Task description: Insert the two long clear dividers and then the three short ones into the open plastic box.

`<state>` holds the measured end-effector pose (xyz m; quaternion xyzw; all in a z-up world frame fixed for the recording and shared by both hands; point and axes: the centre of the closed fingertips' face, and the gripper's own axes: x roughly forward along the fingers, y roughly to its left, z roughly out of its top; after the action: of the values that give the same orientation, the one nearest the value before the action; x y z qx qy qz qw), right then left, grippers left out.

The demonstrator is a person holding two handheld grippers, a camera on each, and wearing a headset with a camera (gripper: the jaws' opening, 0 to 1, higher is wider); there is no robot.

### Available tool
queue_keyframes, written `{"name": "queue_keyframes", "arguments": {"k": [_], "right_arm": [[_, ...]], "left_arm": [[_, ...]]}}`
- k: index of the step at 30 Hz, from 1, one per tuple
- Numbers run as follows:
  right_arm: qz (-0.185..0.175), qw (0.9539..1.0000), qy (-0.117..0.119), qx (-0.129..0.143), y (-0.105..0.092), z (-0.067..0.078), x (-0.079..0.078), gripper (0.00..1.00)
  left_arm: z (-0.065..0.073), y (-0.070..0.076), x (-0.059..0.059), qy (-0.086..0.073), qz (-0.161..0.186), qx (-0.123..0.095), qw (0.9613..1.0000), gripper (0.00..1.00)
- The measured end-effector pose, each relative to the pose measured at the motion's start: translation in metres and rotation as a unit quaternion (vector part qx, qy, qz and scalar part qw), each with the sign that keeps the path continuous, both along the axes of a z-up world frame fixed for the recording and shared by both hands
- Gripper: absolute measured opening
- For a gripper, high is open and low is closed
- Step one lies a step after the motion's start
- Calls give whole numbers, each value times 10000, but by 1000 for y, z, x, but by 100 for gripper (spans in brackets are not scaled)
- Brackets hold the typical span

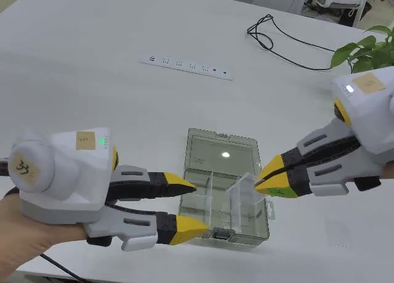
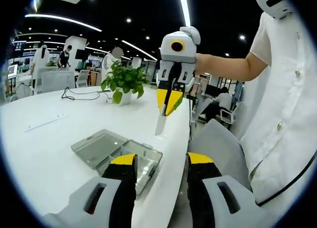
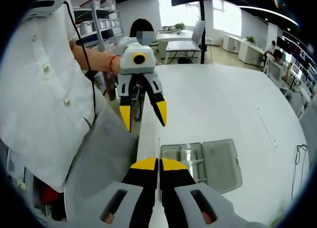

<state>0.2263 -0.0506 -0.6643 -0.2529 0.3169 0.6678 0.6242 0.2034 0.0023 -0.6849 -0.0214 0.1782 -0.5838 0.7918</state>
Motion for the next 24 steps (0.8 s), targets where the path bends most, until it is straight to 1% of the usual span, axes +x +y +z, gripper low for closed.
{"name": "queue_keyframes", "arguments": {"k": [4,7,9,11,12,14,16,18,19,21,24], "right_arm": [[-49,10000,-41,-62,0,-5,5,3],[-81,9999,-48,-79,0,-8,9,3],[-102,9999,-51,-93,-1,-14,13,3],[-147,9998,-49,-98,-1,-16,16,3],[-171,9998,-48,-101,-2,-21,21,3],[-222,9997,-49,-97,-2,-24,25,3],[-253,9996,-49,-92,-2,-27,29,3],[-295,9995,-30,-72,-2,-32,35,3],[-318,9995,-13,-52,-2,-35,38,3],[-333,9994,8,-47,0,-39,39,3],[-345,9994,39,-91,0,-46,40,3]], "left_arm": [[-7,7,5,2,123,98,9999,44],[-10,10,8,5,196,131,9997,52],[-12,12,10,-4,249,167,9995,56],[-15,15,12,29,284,186,9994,58],[-16,16,13,40,302,193,9993,60],[-18,18,15,69,343,182,9992,64],[-19,19,18,97,409,123,9990,72],[-21,20,20,115,428,113,9990,77],[-23,21,20,161,420,121,9989,78],[-27,21,19,163,380,191,9990,81],[-31,21,20,162,360,250,9989,91]]}}
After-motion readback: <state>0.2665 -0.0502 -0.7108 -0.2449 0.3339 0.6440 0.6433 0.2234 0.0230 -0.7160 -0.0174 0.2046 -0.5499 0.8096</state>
